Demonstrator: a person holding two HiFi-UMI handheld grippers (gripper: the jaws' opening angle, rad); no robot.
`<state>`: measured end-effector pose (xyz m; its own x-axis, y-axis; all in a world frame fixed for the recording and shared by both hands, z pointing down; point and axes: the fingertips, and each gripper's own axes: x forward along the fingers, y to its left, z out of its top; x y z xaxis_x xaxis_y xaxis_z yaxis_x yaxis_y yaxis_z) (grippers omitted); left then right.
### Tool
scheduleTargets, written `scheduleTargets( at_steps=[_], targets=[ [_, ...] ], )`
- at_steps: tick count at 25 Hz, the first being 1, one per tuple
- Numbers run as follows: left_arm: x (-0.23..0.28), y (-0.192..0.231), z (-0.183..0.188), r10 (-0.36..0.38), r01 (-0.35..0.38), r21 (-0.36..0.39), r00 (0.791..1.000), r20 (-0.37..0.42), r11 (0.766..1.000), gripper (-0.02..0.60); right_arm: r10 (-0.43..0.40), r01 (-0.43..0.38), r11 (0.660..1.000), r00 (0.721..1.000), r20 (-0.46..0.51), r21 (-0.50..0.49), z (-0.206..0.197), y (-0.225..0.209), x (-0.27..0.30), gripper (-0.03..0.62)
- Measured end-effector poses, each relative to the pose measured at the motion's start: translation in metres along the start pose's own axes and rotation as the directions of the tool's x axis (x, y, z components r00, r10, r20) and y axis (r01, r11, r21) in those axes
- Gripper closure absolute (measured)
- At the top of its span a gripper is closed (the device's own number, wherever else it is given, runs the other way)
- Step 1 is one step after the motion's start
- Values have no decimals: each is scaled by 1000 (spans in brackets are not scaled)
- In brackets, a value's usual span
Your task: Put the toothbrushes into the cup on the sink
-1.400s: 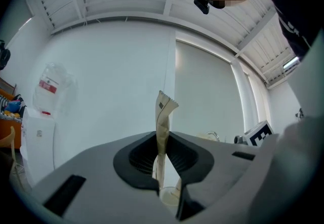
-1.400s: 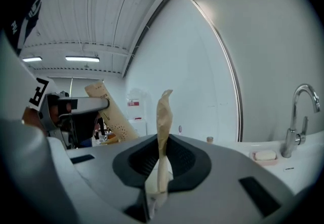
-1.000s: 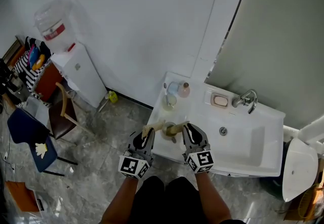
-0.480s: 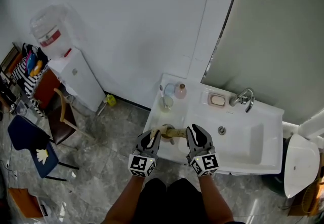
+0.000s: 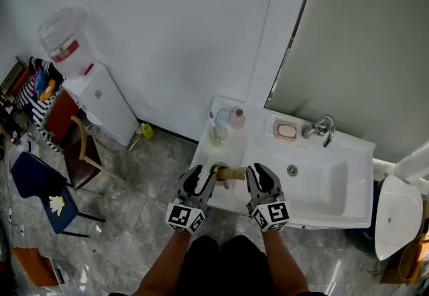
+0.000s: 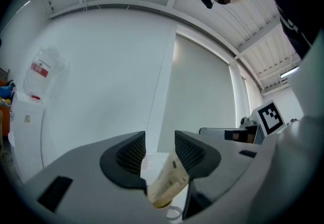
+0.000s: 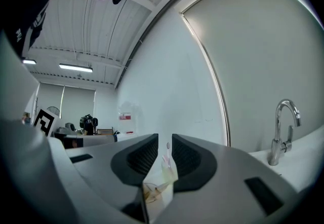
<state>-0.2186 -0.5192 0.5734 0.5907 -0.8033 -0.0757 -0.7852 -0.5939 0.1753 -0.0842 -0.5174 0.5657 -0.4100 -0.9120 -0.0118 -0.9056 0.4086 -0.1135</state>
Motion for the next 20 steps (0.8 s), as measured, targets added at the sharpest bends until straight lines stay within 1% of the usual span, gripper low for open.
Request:
scheduleTargets(
  at_steps=[3, 8, 14, 20],
  targets=[
    [-2, -1, 10, 9, -9, -13, 1000, 8, 1000, 417, 0, 0, 1000, 1000, -6, 6, 6, -1, -1, 519],
    [-2, -4, 27, 21, -21, -10, 1000, -6, 1000, 417, 11, -10, 1000, 1000, -26, 15, 20, -1, -1, 519],
    [-5, -13, 50, 22, -22, 2, 1000, -18, 1000, 417, 18, -17, 1000, 999, -35, 22, 43, 0, -4, 519],
    [-14, -19, 69, 42, -42, 31, 999, -3, 999, 417, 19, -19, 1000, 999, -45, 5, 53, 2, -12, 517]
  ],
)
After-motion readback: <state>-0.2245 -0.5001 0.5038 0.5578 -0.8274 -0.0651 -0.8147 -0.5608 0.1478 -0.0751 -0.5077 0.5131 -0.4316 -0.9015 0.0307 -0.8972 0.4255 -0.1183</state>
